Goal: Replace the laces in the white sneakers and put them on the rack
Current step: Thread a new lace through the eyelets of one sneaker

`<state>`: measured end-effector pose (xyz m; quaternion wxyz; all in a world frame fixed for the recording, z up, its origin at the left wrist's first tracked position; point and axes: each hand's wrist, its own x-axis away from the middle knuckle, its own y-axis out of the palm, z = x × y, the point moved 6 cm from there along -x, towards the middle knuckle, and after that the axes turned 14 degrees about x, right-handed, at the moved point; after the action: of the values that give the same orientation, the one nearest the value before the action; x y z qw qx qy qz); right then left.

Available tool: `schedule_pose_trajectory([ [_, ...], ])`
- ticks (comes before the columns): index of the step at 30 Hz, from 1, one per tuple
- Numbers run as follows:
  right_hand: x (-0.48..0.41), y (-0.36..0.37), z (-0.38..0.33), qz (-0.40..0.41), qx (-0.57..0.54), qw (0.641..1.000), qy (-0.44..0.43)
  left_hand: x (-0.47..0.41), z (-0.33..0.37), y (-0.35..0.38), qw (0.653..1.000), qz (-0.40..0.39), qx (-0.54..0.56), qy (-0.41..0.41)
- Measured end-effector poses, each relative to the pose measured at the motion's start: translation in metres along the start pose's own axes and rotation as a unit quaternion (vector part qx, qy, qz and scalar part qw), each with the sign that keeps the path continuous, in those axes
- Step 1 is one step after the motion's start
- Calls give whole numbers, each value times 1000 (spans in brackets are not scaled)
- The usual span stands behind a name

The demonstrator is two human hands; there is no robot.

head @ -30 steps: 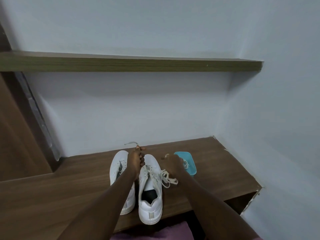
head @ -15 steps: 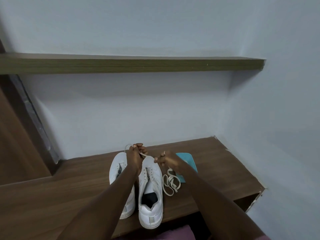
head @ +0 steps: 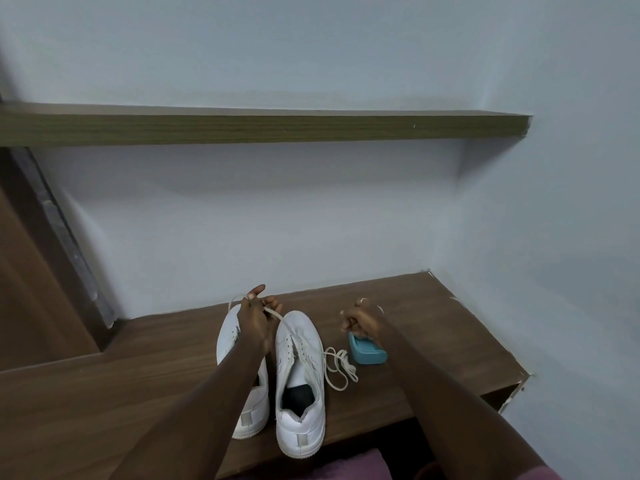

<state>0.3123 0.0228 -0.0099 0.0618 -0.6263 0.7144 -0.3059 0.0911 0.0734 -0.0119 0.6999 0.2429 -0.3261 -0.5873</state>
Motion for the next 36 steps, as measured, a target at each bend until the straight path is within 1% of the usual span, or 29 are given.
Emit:
schedule_pose_trajectory([
  [3,-5,16,-9,15,79,994,-69,7,-10,17,998,-48,0,-38],
  [4,-1,22,-19,13,88,991,-97,10,-14,24,996,-68,-11,-50],
  [7,9,43,-43,-43,20,987,-153,21,-20,43,989,-120,-59,-61],
  [10,11,48,-53,-63,-32,987,-143,20,-18,49,981,-136,-134,-37],
  [12,9,43,-51,-67,-56,990,-114,14,-16,44,977,-138,-163,-17],
  [14,9,37,-48,-85,-73,989,-94,10,-14,37,979,-127,-161,0],
  [17,3,24,-36,-94,-65,991,-75,3,-10,25,991,-66,-117,22],
  [19,-5,11,-24,-74,-63,994,-52,-3,-4,14,994,-22,-96,40],
  [22,-8,-8,-10,-39,-69,997,-22,-10,7,0,992,12,-100,78],
  [24,-8,-19,-3,-31,-31,999,-12,-13,12,-7,989,40,-106,96],
  [27,-11,-34,2,12,42,999,-16,-18,23,-14,985,77,-103,115],
  [29,-14,-44,6,55,151,986,-40,-19,31,-17,983,98,-89,125],
  [30,-17,-46,11,59,201,977,-36,-18,35,-19,983,108,-69,128],
  [32,-25,-49,26,69,217,973,-21,-19,40,-23,986,111,-35,121],
  [33,-24,-48,27,75,211,974,-19,-19,40,-22,988,101,-33,108],
  [35,-16,-42,15,97,203,973,-51,-19,30,-14,996,44,-37,69],
  [36,-7,-35,3,87,192,975,-66,-18,22,-6,998,9,-45,45],
])
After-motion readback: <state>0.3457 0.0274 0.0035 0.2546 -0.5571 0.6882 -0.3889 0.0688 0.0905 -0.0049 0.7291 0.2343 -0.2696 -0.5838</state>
